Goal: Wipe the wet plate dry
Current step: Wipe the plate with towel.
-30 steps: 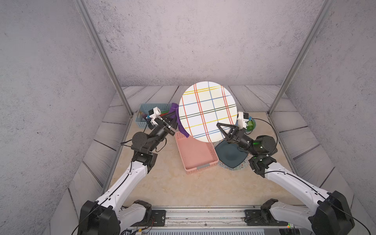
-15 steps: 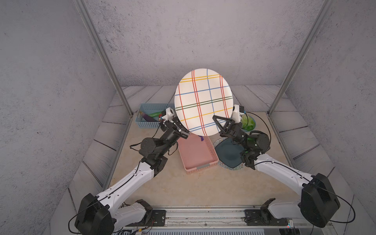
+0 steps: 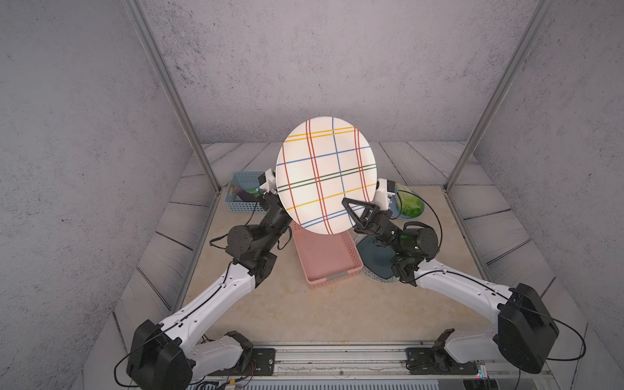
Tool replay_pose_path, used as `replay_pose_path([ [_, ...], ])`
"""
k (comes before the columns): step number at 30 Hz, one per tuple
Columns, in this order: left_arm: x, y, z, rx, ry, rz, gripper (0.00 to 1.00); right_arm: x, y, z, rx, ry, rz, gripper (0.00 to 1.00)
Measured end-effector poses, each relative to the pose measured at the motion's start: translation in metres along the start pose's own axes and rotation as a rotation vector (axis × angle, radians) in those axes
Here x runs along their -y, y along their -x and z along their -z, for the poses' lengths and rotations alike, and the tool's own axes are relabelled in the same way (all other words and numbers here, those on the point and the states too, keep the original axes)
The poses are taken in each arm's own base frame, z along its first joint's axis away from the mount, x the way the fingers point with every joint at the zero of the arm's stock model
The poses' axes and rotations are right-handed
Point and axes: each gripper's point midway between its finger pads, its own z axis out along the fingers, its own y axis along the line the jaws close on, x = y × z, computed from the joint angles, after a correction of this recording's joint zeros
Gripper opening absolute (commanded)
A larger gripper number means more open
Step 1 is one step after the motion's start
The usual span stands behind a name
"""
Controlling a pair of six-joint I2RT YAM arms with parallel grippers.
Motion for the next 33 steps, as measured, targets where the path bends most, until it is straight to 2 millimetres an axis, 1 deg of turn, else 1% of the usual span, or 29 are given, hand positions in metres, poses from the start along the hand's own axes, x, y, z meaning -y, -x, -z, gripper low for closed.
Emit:
replay_pose_path([
  [2,-0.017,-0.007,0.014,-0.008,0.056,-0.015,0.00,0.003,0.020,0.001,0.031,-0.024,0.022,0.00],
  [4,-0.029,-0.011,0.035,-0.008,0.127,-0.060,0.00,0.011,0.045,0.011,0.082,-0.070,0.044,0.00],
  [5,-0.031,-0.014,0.046,-0.013,0.172,-0.109,0.00,0.018,0.057,0.017,0.107,-0.102,0.049,0.00],
  [6,-0.030,-0.017,0.054,-0.020,0.218,-0.172,0.00,0.027,0.067,0.024,0.131,-0.143,0.051,0.00],
  [7,-0.026,-0.020,0.060,-0.027,0.279,-0.273,0.00,0.036,0.074,0.031,0.148,-0.183,0.053,0.00],
  [8,-0.018,-0.020,0.064,-0.025,0.330,-0.368,0.00,0.046,0.079,0.038,0.168,-0.234,0.051,0.00],
  [10,0.006,-0.019,0.070,-0.020,0.394,-0.559,0.00,0.063,0.075,0.047,0.154,-0.326,0.045,0.00],
  [11,0.016,-0.018,0.074,-0.015,0.413,-0.654,0.00,0.071,0.067,0.049,0.132,-0.372,0.047,0.00],
  [12,0.021,-0.016,0.079,-0.014,0.437,-0.725,0.00,0.076,0.058,0.051,0.110,-0.405,0.048,0.00],
  [13,0.021,-0.014,0.082,-0.018,0.468,-0.785,0.00,0.080,0.049,0.052,0.084,-0.433,0.052,0.00],
  [14,0.015,-0.010,0.084,-0.029,0.521,-0.838,0.00,0.083,0.039,0.052,0.056,-0.456,0.054,0.00],
  [16,-0.007,0.000,0.084,-0.062,0.639,-0.905,0.00,0.086,0.022,0.050,-0.001,-0.476,0.062,0.00],
  [17,-0.027,0.008,0.084,-0.086,0.725,-0.936,0.00,0.087,0.011,0.048,-0.034,-0.483,0.067,0.00],
  [18,-0.042,0.013,0.086,-0.104,0.786,-0.954,0.00,0.089,0.003,0.047,-0.058,-0.488,0.069,0.00],
  [20,-0.078,0.021,0.093,-0.168,0.904,-0.976,0.00,0.091,-0.009,0.046,-0.095,-0.498,0.074,0.00],
  [22,-0.104,0.018,0.096,-0.250,0.955,-0.975,0.00,0.099,-0.017,0.049,-0.116,-0.537,0.079,0.00],
  [23,-0.114,0.013,0.095,-0.290,0.960,-0.968,0.00,0.103,-0.018,0.052,-0.120,-0.556,0.079,0.00],
  [25,-0.134,-0.005,0.091,-0.381,0.956,-0.948,0.00,0.109,-0.019,0.055,-0.120,-0.588,0.084,0.00],
  [27,-0.151,-0.029,0.085,-0.465,0.938,-0.939,0.00,0.114,-0.020,0.056,-0.123,-0.610,0.078,0.00],
  [29,-0.161,-0.047,0.078,-0.515,0.917,-0.942,0.00,0.118,-0.023,0.057,-0.132,-0.621,0.070,0.00],
  [30,-0.163,-0.049,0.076,-0.516,0.916,-0.945,0.00,0.119,-0.024,0.057,-0.135,-0.626,0.066,0.00],
  [31,-0.162,-0.048,0.075,-0.506,0.919,-0.950,0.00,0.119,-0.024,0.057,-0.134,-0.627,0.065,0.00],
  [33,-0.155,-0.035,0.077,-0.460,0.933,-0.944,0.00,0.118,-0.025,0.056,-0.136,-0.620,0.065,0.00],
])
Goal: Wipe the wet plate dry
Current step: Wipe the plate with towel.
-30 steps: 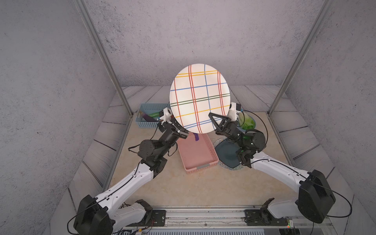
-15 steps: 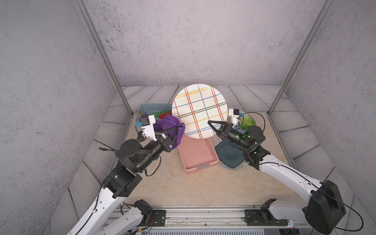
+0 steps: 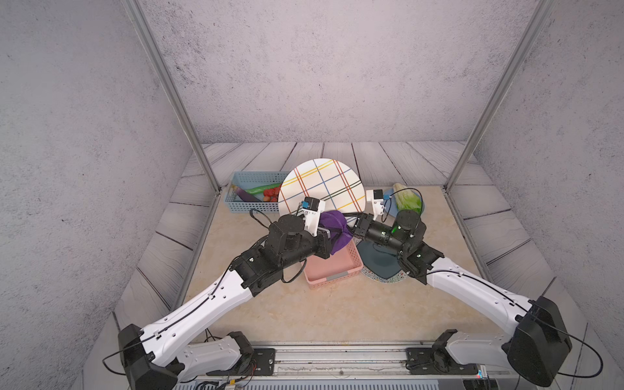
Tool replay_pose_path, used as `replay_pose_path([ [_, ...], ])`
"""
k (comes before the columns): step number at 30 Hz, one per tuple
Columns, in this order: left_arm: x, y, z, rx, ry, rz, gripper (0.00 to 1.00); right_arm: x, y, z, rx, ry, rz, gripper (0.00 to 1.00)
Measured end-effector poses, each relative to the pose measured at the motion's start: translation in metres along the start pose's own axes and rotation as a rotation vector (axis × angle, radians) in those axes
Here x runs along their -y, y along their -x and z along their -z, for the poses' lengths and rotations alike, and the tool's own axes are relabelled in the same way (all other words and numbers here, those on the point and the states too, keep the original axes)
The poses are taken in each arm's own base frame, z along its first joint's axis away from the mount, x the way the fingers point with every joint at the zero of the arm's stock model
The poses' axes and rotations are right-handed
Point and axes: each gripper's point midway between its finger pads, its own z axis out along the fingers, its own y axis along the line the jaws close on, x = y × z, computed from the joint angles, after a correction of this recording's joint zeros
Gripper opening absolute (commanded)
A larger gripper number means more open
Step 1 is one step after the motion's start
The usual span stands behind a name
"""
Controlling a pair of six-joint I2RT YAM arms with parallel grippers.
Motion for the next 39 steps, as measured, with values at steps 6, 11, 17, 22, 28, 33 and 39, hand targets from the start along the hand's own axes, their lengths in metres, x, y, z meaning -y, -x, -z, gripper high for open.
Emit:
replay_pose_path([
  [6,-0.080,0.067,0.048,0.177,0.214,0.111,0.00,-0.012,-0.021,0.002,-0.039,0.028,0.028,0.00],
  [11,-0.066,0.082,0.036,0.138,0.178,0.044,0.00,-0.022,-0.058,-0.001,-0.114,0.047,0.033,0.00],
  [17,0.006,0.034,-0.015,-0.022,0.012,-0.102,0.00,-0.011,-0.058,-0.001,-0.107,0.001,0.018,0.00],
  [22,-0.045,0.067,0.009,0.069,0.108,-0.009,0.00,-0.009,-0.073,-0.001,-0.160,-0.014,0.039,0.00],
  [28,-0.047,0.076,0.014,0.105,0.172,-0.038,0.00,-0.015,-0.093,-0.003,-0.212,-0.024,0.065,0.00],
  [33,-0.080,0.060,0.030,0.125,0.206,0.049,0.00,-0.003,-0.072,0.010,-0.165,-0.079,0.053,0.00],
  [39,-0.082,0.056,0.064,0.171,0.151,0.143,0.00,-0.021,-0.012,0.035,0.027,-0.005,0.041,0.00],
])
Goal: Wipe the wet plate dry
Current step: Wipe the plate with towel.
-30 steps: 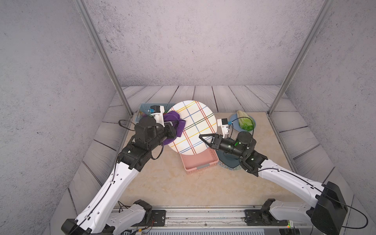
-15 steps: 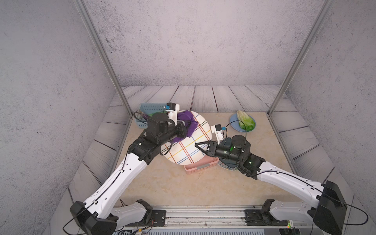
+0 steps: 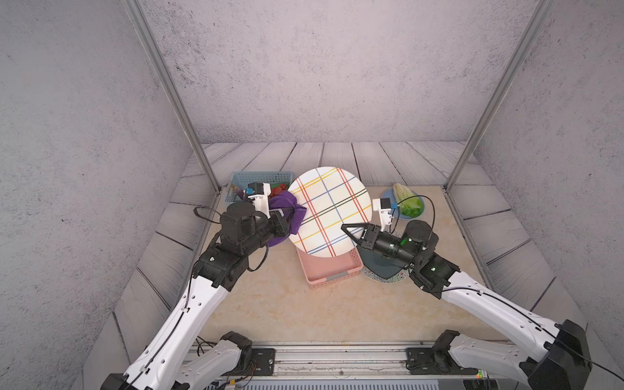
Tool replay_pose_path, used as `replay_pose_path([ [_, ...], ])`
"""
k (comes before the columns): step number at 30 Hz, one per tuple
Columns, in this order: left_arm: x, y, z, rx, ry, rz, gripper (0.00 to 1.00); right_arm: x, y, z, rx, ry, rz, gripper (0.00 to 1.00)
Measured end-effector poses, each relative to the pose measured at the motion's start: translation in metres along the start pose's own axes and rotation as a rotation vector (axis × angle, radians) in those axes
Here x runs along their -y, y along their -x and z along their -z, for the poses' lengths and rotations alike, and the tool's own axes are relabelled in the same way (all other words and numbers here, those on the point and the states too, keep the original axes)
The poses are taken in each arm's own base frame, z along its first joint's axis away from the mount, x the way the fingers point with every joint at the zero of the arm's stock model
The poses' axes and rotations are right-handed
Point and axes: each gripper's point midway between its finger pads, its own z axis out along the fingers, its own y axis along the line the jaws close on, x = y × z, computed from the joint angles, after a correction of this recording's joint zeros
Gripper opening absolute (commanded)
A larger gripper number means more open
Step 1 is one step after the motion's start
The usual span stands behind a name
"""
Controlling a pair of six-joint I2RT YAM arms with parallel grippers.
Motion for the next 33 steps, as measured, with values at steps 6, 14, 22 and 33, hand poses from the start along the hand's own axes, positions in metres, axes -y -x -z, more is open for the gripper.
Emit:
replay_pose_path([
  [6,0.015,-0.004,0.038,0.082,-0.225,0.283,0.00,-0.002,0.021,0.013,0.089,0.065,-0.072,0.00],
  [14,0.020,0.043,0.024,0.174,-0.499,0.725,0.00,-0.068,0.050,0.031,0.161,0.331,-0.064,0.00],
  [22,0.063,0.079,0.037,0.199,-0.780,0.904,0.00,-0.064,0.007,-0.016,-0.056,0.389,-0.149,0.00],
  [33,0.142,0.044,0.054,0.125,-0.966,0.925,0.00,-0.134,0.032,-0.024,-0.043,0.643,-0.091,0.00],
])
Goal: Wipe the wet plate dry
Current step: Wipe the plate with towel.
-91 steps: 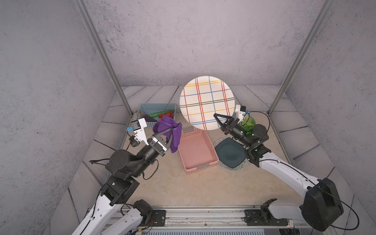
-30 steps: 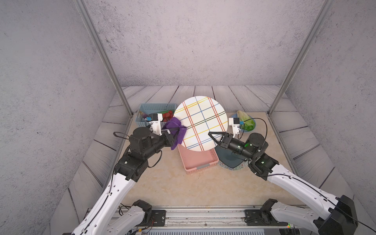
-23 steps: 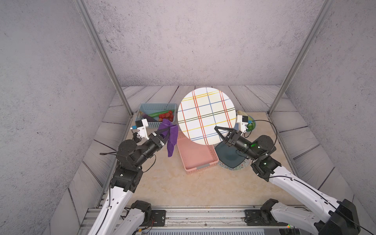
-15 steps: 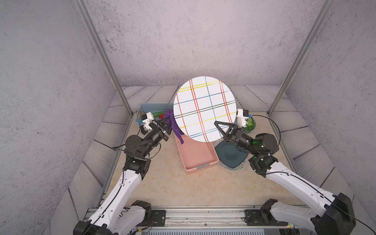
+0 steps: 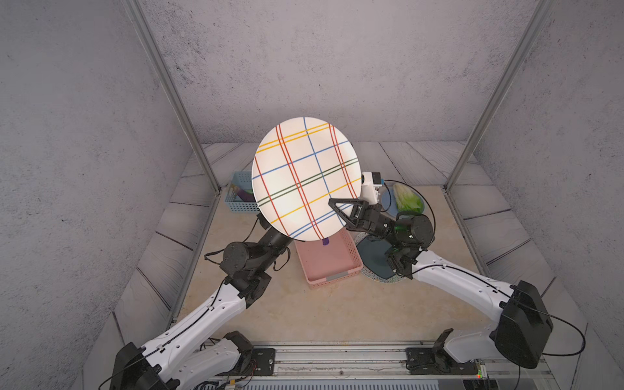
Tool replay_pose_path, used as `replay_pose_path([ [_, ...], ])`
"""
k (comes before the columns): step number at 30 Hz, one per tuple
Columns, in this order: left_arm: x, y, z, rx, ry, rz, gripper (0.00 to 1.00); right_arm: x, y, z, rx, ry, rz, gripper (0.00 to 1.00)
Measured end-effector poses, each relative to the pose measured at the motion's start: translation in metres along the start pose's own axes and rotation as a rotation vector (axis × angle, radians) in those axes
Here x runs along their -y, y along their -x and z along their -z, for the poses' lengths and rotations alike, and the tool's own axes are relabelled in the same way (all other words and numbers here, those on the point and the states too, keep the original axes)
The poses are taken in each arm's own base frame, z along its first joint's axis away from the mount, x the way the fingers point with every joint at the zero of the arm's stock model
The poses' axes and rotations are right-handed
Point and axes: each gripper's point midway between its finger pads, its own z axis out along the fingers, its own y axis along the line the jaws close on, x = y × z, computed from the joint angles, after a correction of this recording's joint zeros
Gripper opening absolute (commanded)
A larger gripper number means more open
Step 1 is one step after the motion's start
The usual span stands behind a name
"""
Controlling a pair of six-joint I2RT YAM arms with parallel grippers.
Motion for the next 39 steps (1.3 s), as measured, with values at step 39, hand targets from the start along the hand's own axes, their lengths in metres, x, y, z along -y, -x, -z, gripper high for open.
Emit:
replay_pose_path([
  [39,-0.039,0.046,0.053,-0.113,0.837,-0.938,0.00,0.060,-0.007,0.063,-0.014,-0.495,0.127,0.00],
])
